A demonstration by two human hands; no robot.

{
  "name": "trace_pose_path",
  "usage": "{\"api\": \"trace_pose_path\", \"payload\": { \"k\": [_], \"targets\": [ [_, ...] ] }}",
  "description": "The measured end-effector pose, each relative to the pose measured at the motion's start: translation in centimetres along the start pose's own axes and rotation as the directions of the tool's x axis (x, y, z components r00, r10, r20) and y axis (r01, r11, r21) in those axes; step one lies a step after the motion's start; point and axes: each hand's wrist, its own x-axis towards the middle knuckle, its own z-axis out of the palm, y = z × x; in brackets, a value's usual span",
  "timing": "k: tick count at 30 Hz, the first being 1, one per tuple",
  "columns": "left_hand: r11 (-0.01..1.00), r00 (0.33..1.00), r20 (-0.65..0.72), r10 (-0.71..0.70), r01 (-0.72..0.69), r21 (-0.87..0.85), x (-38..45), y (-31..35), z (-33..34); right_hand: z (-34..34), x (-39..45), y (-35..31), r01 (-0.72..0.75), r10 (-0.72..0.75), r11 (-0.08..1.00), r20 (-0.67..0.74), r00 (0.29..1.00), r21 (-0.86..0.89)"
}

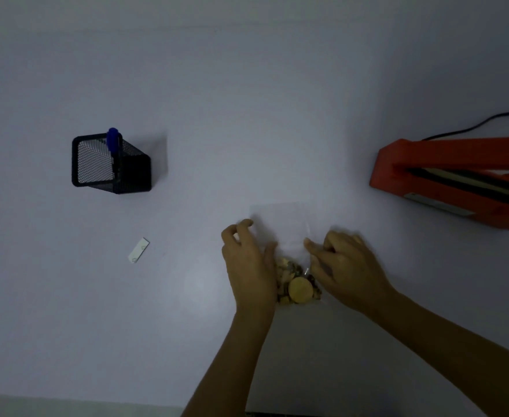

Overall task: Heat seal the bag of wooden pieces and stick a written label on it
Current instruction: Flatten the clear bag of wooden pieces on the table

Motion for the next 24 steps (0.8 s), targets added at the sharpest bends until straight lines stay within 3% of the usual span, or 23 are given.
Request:
{"api": "trace_pose_path", "payload": {
  "k": [7,13,20,24],
  "targets": [
    [0.958,0.977,0.106,-0.183,0.201,-0.205,1.3,0.6,-0.9,0.0,-0.4,-0.5,-0.093,0.093,0.996,0.058,0.994,0.001],
    [0.907,0.923,0.349,-0.162,0.279,-0.317,2.3,-0.9,-2.0,-0.3,-0.9,-0.5,-0.153,0.152,0.988,0.057,0.987,0.026],
    [0.870,0.848,0.521,0.099,0.181,-0.459,0.6,-0.1,-3.5,-0.1,-3.0,-0.9,-0.326,0.324,0.924,0.042,0.945,0.202],
    [0.806,0.817,0.536,0.213,0.163,-0.569,-0.6,0.7,-5.0,-1.8,-4.3,-2.7,-0.491,0.510,0.767,0.072,0.857,0.412]
  ]
}}
